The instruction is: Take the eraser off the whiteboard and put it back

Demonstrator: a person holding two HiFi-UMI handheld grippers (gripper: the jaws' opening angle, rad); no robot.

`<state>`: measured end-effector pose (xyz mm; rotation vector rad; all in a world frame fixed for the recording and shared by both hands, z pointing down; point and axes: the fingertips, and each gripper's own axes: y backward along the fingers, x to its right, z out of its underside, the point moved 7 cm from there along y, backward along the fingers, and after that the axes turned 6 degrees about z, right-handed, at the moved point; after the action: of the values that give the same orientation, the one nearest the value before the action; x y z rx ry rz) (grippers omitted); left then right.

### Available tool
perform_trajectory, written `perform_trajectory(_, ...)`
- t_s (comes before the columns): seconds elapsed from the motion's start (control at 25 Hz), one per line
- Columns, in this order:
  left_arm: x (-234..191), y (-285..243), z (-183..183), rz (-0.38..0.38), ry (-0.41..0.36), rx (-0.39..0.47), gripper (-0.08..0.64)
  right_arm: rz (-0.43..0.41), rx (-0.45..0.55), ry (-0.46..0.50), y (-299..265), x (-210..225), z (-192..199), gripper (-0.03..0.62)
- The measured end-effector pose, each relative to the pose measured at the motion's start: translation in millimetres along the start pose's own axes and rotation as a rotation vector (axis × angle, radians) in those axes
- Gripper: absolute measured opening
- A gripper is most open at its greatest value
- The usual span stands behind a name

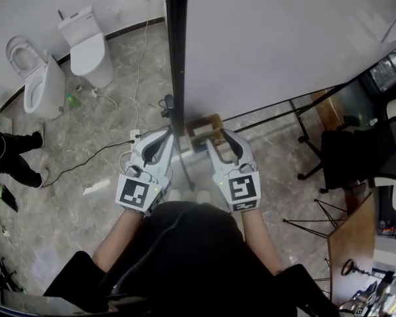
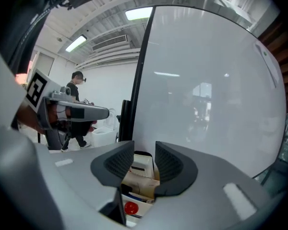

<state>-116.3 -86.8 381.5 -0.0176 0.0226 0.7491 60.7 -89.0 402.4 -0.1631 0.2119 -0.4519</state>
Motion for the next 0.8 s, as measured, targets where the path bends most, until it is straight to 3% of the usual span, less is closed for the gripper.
perform_trajectory(0.2, 5.6, -3.8, -3.7, -0.015, -0.011, 0.006, 0.005, -0.020, 0.058, -0.055, 14.7, 8.7, -8.1, 0.032)
perform_trajectory(0.28, 6.7, -6.0, -5.2, -0.020, -0.013, 0.009, 0.005, -0.036, 0.074, -0.100, 19.7, 11.4, -11.3, 0.011)
perform_trajectory(0.52, 9.9, -10.7, -9.1, -0.028, -0.021, 0.015, 0.005, -0.094, 0.158, -0.181, 32.7, 17.4, -19.1, 0.009)
perform_trajectory(0.8, 9.9, -13.0, -12.3, -0.033, -0.020, 0.015, 0.005, -0.090, 0.178, -0.187, 40.2, 25.8, -27.6, 0.009)
